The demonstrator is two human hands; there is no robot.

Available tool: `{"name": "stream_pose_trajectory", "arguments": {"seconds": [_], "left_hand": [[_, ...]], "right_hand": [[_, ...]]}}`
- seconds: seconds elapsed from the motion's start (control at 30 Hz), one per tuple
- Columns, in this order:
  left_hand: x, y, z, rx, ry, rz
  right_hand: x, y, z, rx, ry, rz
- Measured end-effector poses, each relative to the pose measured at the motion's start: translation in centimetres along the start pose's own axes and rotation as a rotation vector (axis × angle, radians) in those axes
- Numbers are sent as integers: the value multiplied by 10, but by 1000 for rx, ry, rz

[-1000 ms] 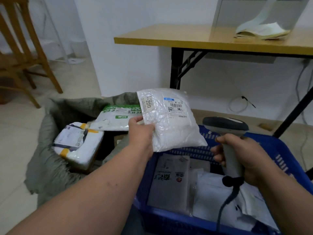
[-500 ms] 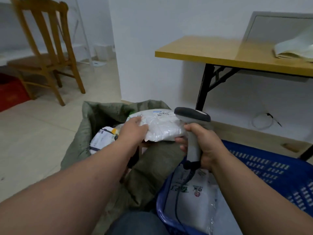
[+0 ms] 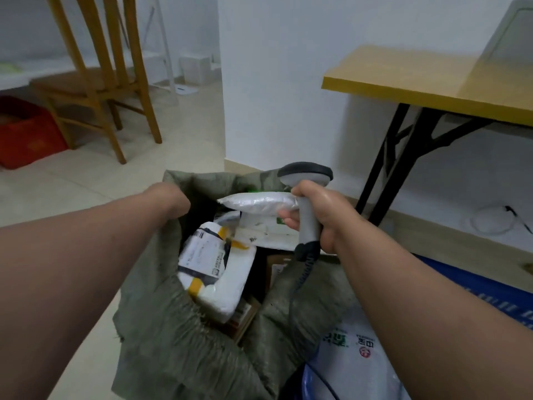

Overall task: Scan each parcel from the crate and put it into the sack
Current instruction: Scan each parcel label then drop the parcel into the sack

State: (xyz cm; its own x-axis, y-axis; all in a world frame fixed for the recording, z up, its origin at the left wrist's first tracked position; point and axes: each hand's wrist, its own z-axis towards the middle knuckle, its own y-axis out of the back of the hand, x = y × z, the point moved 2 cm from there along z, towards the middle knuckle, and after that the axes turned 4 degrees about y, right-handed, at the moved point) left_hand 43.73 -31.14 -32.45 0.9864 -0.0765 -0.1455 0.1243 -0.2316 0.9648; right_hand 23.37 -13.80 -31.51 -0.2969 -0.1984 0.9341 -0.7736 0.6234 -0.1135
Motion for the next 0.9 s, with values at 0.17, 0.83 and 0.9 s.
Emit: {"name": "stream_pose_trajectory", "arguments": {"seconds": [0.17,0.83,0.9], "left_hand": [[4,30,-2,-335,-76,-519],[-71,-36,-49,-49,-707,445],[-64,-41,-42,-83,-592,596]], "right_hand": [[-4,-45,12,161,-15,-166],[-30,51,-20,-109,-64,-145],[-42,54,-17,-84,-115,-197]]}}
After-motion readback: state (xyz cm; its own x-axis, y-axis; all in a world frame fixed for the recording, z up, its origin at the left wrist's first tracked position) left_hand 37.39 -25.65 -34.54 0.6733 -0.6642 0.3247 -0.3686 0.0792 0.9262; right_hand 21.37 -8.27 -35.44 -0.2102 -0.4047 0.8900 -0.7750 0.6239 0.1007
